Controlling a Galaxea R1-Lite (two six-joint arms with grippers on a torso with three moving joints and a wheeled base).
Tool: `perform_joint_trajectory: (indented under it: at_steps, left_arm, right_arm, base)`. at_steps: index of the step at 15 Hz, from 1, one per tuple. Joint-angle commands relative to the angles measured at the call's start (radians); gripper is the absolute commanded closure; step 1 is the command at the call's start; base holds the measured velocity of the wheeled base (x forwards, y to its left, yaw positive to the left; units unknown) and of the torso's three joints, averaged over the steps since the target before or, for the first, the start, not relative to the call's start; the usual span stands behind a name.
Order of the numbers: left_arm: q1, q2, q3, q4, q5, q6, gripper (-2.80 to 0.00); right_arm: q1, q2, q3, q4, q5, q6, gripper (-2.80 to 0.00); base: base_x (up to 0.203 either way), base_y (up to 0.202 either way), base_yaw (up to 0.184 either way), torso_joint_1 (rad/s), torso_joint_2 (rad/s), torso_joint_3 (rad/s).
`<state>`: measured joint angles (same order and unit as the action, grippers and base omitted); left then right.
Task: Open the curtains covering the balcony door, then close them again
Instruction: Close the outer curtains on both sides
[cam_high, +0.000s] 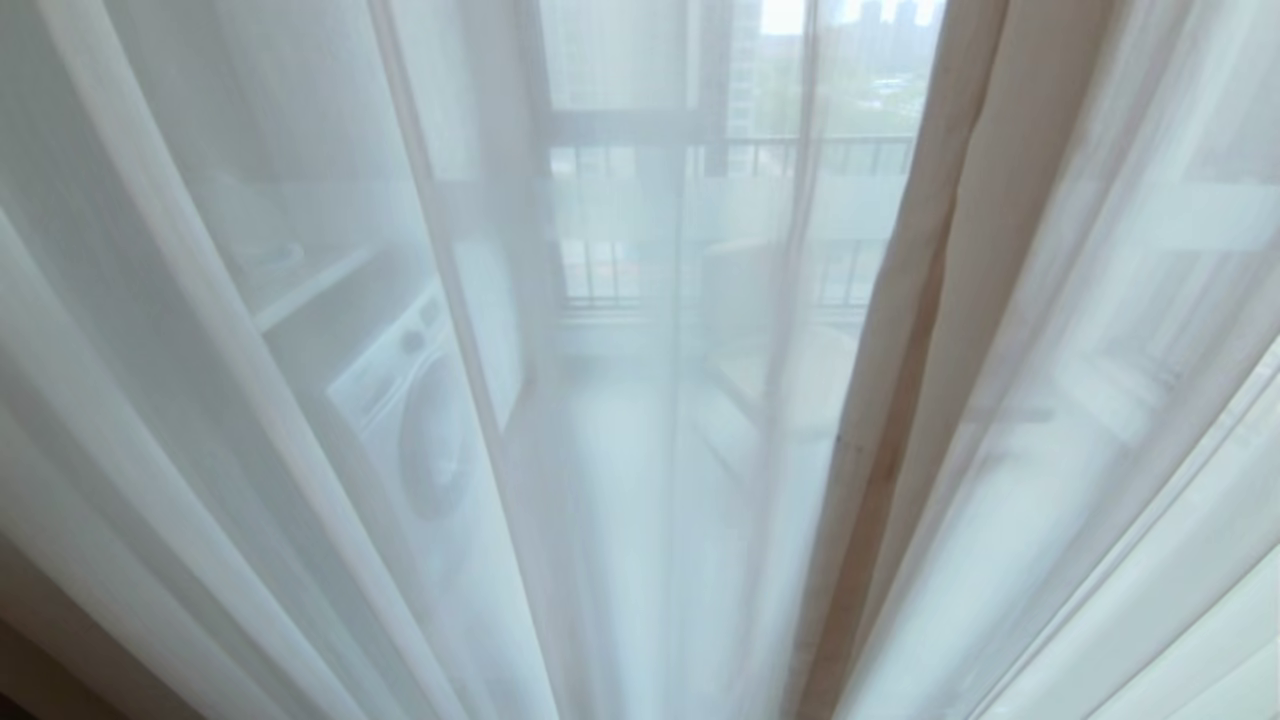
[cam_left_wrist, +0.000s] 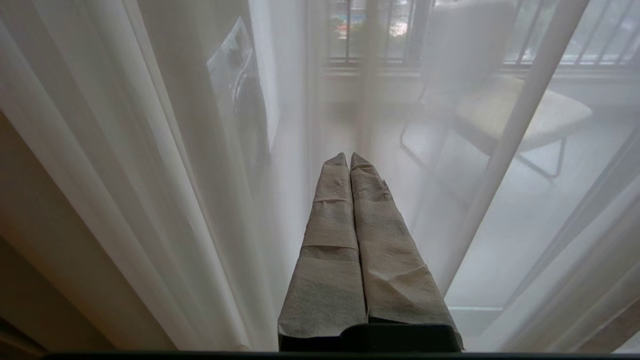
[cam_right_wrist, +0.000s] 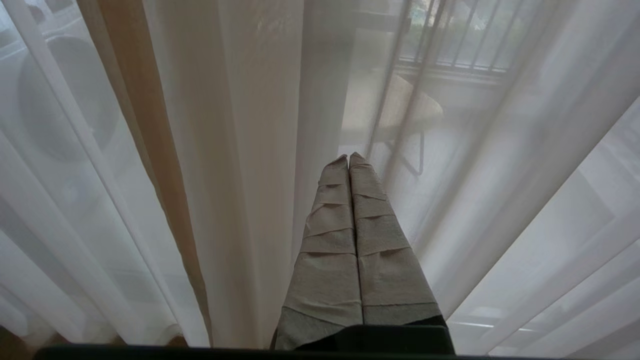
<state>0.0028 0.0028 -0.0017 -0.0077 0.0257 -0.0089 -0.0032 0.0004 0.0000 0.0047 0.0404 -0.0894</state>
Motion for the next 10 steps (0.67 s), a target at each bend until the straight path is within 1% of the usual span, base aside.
perform_joint_trajectory:
  at_steps: [1, 10]
  left_arm:
    - [0.000, -0.001, 0.000, 0.000, 0.000, 0.000, 0.00]
    - [0.000, -0.001, 0.000, 0.000, 0.002, 0.000, 0.00]
  right_arm:
    - [0.000, 0.000, 0.000, 0.000, 0.001, -0.001, 0.00]
    - [0.000, 0.000, 0.000, 0.000, 0.001, -0.001, 0.00]
  base:
    - [0.000, 0.189, 0.001, 0.002, 0.00, 0.002]
    - [0.000, 0.193, 0.001, 0.002, 0.00, 0.002]
